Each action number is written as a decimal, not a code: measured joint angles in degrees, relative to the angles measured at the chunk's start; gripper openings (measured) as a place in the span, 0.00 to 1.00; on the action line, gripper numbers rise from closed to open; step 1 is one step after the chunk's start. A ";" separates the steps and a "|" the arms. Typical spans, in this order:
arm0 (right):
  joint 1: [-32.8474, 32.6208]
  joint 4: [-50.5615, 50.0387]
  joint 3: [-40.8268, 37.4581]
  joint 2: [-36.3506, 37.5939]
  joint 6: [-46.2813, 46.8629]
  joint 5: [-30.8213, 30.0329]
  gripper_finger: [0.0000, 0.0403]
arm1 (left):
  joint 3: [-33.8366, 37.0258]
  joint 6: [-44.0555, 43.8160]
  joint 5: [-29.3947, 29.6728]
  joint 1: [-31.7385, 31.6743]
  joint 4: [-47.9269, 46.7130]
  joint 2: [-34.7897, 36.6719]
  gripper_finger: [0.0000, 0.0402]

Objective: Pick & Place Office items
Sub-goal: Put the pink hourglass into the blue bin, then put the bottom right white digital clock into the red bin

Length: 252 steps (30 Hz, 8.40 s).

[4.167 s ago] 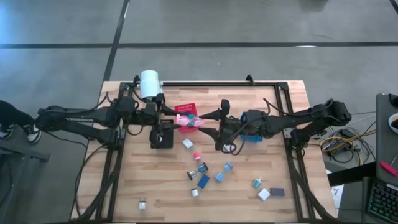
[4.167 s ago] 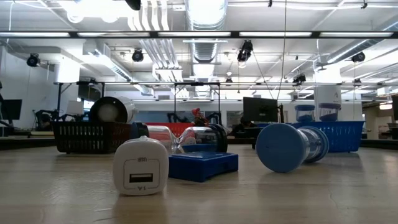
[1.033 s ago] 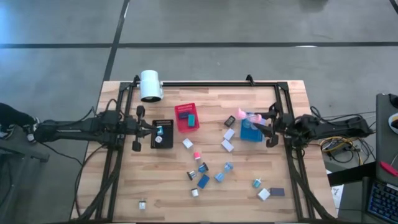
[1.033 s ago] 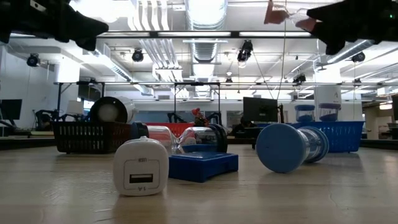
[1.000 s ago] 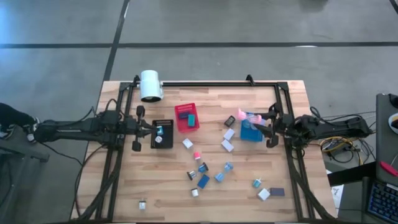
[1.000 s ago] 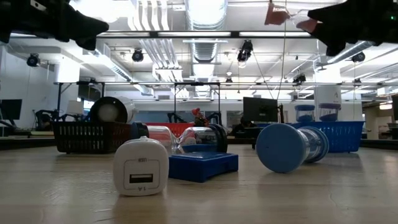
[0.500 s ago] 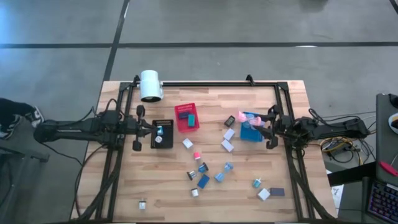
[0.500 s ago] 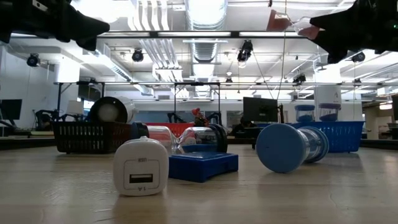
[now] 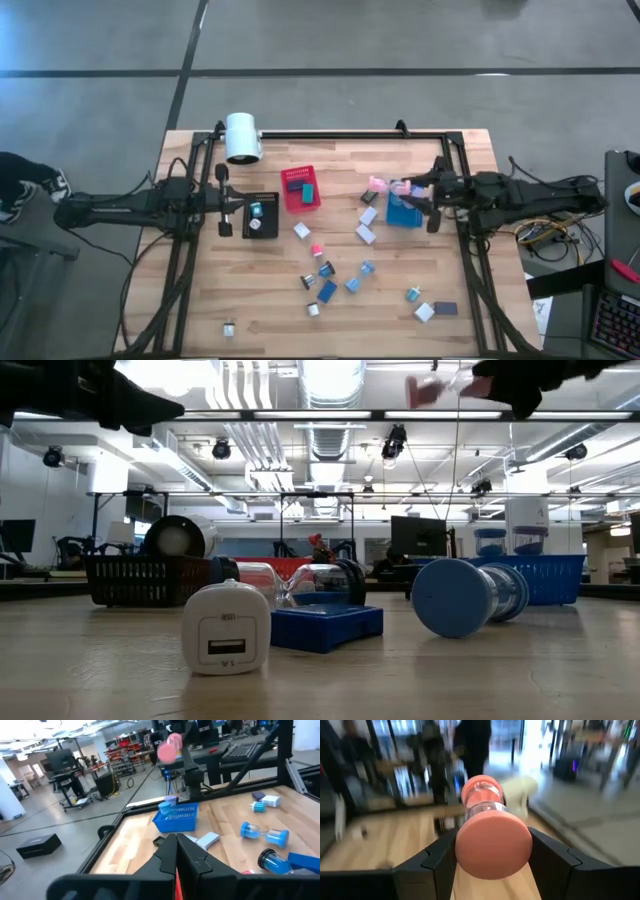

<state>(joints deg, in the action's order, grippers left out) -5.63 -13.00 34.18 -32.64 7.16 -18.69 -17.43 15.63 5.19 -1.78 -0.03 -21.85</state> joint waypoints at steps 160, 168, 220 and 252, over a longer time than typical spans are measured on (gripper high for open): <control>8.40 57.14 -33.60 1.50 -5.36 17.65 0.02 | 1.77 -5.40 2.56 -0.02 3.83 -1.57 0.02; 8.41 57.97 -33.69 1.42 -5.81 17.61 0.02 | 1.27 -10.32 13.00 0.02 4.91 -3.45 0.02; 8.41 53.17 -33.65 0.93 -7.19 17.25 0.02 | -86.56 16.45 -20.22 0.14 -34.63 -106.86 0.62; 8.41 52.20 -33.63 0.91 -8.48 17.17 0.02 | -100.52 30.67 -16.01 -2.61 -43.09 -119.64 0.65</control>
<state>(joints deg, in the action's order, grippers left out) 2.79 39.20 0.56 -31.72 -1.32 -1.52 -117.95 46.30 -10.82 -4.39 -43.12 -141.49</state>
